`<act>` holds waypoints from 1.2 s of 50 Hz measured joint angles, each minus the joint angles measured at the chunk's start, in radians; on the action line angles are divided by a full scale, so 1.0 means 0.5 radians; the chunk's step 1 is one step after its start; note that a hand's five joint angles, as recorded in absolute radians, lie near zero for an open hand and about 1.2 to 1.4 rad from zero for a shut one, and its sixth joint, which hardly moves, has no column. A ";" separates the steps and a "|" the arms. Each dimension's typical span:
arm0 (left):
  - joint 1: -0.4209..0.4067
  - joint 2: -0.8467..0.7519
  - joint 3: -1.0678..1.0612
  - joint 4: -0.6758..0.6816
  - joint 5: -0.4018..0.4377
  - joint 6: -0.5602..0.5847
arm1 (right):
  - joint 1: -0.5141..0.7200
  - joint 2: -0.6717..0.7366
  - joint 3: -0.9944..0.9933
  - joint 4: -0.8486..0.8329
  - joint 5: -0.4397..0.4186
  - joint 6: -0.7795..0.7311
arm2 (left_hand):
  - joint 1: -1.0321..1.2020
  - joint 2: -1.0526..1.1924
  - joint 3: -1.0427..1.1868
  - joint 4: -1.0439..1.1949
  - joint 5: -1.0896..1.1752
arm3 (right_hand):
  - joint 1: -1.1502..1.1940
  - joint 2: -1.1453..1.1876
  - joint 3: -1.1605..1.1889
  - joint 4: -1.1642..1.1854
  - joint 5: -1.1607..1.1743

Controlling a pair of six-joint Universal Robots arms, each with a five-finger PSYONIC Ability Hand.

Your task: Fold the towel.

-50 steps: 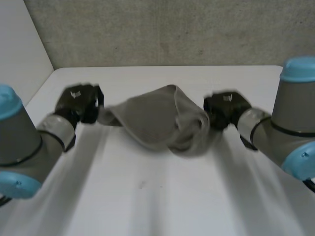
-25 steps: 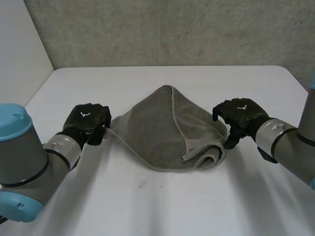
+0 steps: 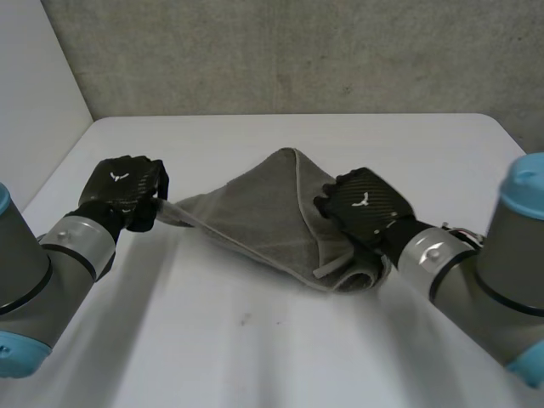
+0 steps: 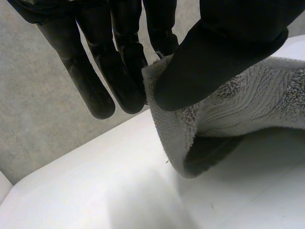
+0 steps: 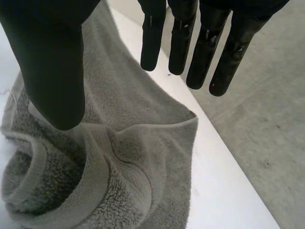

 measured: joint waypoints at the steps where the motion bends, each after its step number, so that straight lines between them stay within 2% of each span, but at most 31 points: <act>1: 0.001 0.000 -0.003 0.000 0.000 0.000 | 0.024 0.060 -0.040 0.006 0.006 -0.057 | 0.000 0.000 0.000 0.000 0.000 | 0.003 0.001 0.014 0.009 0.007; 7: 0.017 -0.001 -0.009 0.000 0.000 0.000 | 0.100 0.310 -0.201 0.073 0.030 -0.192 | 0.000 0.000 0.000 0.000 0.000 | 0.005 0.037 0.092 0.080 0.033; 10: 0.030 -0.001 -0.009 0.000 0.000 0.000 | 0.111 0.398 -0.261 0.101 0.040 -0.206 | 0.000 0.000 0.000 0.000 0.000 | 0.135 0.197 0.230 0.213 0.145; 12: 0.044 0.001 -0.009 0.001 0.000 0.000 | 0.115 0.464 -0.313 0.121 0.050 -0.208 | 0.000 0.000 0.000 0.000 0.000 | 0.419 0.524 0.542 0.533 0.443; 13: 0.048 0.001 -0.009 0.002 0.000 0.000 | 0.115 0.479 -0.326 0.125 0.053 -0.207 | 0.000 0.000 0.000 0.000 0.000 | 0.419 0.524 0.542 0.533 0.443; 14: 0.053 0.001 -0.009 0.002 0.000 0.000 | 0.115 0.498 -0.349 0.130 0.061 -0.204 | 0.000 0.000 0.000 0.000 0.000 | 0.837 1.002 1.006 1.000 0.906; 17: 0.064 0.002 -0.009 0.002 0.000 0.000 | 0.112 0.516 -0.382 0.130 0.081 -0.195 | 0.000 0.000 0.000 0.000 0.000 | 1.020 1.263 1.271 1.273 1.179; 20: 0.074 0.002 -0.007 0.002 0.000 0.000 | 0.102 0.512 -0.423 0.117 0.141 -0.168 | 0.000 0.000 0.000 0.000 0.000 | 1.021 1.284 1.324 1.333 1.219; 22: 0.080 0.004 -0.006 0.002 0.000 0.000 | 0.076 0.498 -0.463 0.090 0.226 -0.118 | 0.000 0.000 0.000 0.000 0.000 | 1.021 1.284 1.324 1.333 1.222; 23: 0.084 0.006 -0.006 0.002 0.000 0.000 | 0.031 0.475 -0.504 0.050 0.322 -0.046 | 0.000 0.000 0.000 0.000 0.000 | 1.021 1.284 1.324 1.333 1.226; 26: 0.097 0.021 -0.005 0.002 0.000 0.000 | -0.048 0.445 -0.550 -0.012 0.434 0.060 | 0.000 0.000 0.000 0.000 0.000 | 1.021 1.284 1.324 1.333 1.227; 28: 0.110 0.040 -0.005 0.000 0.000 0.000 | -0.184 0.404 -0.605 -0.111 0.569 0.242 | 0.000 0.000 0.000 0.000 0.000 | 1.021 1.284 1.325 1.334 1.227; 34: 0.129 0.107 -0.006 -0.003 0.000 0.000 | -0.443 0.400 -0.680 -0.246 0.694 0.533 | 0.000 0.000 0.000 0.000 0.000 | 1.021 1.284 1.325 1.334 1.228; 35: 0.132 0.124 -0.006 -0.003 0.000 0.000 | -0.471 0.409 -0.687 -0.253 0.702 0.554 | 0.000 0.000 0.000 0.000 0.000 | 0.981 1.252 1.289 1.298 1.197; 36: 0.135 0.139 -0.007 -0.004 0.000 0.000 | -0.545 0.443 -0.704 -0.253 0.723 0.594 | 0.000 0.000 0.000 0.000 0.000 | 0.695 0.849 0.906 0.906 0.875; 37: 0.135 0.144 -0.008 -0.005 0.000 0.000 | -0.562 0.453 -0.707 -0.248 0.727 0.600 | 0.000 0.000 0.000 0.000 0.000 | 0.695 0.849 0.906 0.906 0.875; 39: 0.137 0.168 -0.009 -0.005 0.000 0.000 | -0.614 0.489 -0.710 -0.209 0.742 0.607 | 0.000 0.001 0.000 0.000 0.000 | -0.132 -0.045 -0.013 -0.014 0.002; 42: 0.135 0.186 -0.010 -0.006 0.000 0.000 | -0.640 0.510 -0.699 -0.128 0.750 0.605 | 0.000 0.001 0.000 0.000 0.000 | -0.472 -0.531 -0.515 -0.518 -0.500; 48: 0.130 0.212 0.005 -0.010 0.000 0.000 | -0.638 0.418 -0.577 0.102 0.697 0.602 | 0.000 0.001 0.000 0.000 0.000 | -0.497 -0.579 -0.607 -0.578 -0.575; 54: 0.128 0.253 0.037 -0.011 0.000 0.000 | -0.628 0.258 -0.418 0.215 0.547 0.575 | 0.000 0.001 0.001 0.000 0.000 | -0.497 -0.579 -0.607 -0.578 -0.575; 55: 0.127 0.271 0.049 -0.012 0.000 0.000 | -0.625 0.203 -0.355 0.257 0.470 0.561 | 0.000 0.001 0.001 0.000 0.000 | -0.497 -0.579 -0.607 -0.578 -0.576; 60: 0.116 0.319 0.062 -0.012 0.000 0.000 | -0.613 0.070 -0.187 0.379 0.319 0.554 | 0.000 0.001 0.001 0.000 0.000 | -0.497 -0.579 -0.607 -0.578 -0.583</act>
